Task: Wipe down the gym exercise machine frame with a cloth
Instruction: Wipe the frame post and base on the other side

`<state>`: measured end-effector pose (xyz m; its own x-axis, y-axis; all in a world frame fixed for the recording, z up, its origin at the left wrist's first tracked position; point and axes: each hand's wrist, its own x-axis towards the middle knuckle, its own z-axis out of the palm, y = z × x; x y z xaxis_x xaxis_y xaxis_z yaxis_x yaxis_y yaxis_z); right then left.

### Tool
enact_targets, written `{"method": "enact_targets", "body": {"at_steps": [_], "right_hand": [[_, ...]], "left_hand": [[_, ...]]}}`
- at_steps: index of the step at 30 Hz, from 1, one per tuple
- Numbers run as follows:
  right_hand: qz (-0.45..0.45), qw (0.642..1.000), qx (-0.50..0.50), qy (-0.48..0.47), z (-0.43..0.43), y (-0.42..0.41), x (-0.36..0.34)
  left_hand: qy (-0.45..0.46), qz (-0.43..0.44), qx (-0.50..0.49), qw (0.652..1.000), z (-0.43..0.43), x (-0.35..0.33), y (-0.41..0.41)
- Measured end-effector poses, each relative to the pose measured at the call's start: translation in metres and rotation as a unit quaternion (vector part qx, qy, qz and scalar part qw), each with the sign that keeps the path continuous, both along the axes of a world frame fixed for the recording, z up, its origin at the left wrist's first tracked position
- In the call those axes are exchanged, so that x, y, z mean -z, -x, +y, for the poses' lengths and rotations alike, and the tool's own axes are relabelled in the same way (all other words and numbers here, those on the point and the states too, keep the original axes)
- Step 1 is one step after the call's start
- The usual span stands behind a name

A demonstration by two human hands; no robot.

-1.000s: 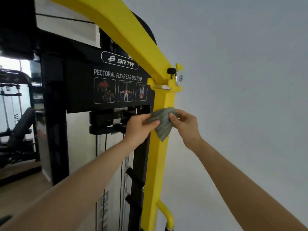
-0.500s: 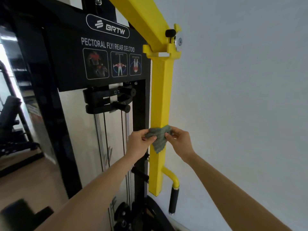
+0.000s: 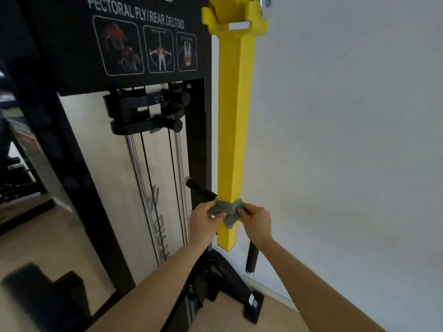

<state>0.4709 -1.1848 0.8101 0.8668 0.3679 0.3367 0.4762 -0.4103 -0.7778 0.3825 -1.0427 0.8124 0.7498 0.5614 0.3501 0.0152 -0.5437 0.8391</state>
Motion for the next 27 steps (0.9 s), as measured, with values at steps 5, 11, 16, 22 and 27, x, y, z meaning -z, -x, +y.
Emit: {"method": "enact_targets", "body": {"at_steps": [5,11,16,22,27], "right_hand": [[-0.007,1.0,0.027,0.001,-0.011,0.011,0.005],[0.063,0.989,0.036,-0.127,-0.041,0.034,0.019],[0.146,0.966,0.062,-0.206,-0.066,0.054,0.027],[0.162,0.979,0.085,-0.091,-0.089,0.074,0.056],[0.175,0.977,0.102,-0.063,-0.089,0.087,0.079]], "left_hand": [[0.003,-0.001,-0.035,0.999,-0.018,0.009,0.005],[0.024,-0.045,-0.084,0.995,-0.054,0.022,0.022],[0.085,-0.055,-0.077,0.992,-0.076,0.039,0.027],[0.077,-0.025,0.01,0.997,-0.112,0.053,0.033],[0.064,0.026,0.014,0.998,-0.099,0.073,0.036]]}}
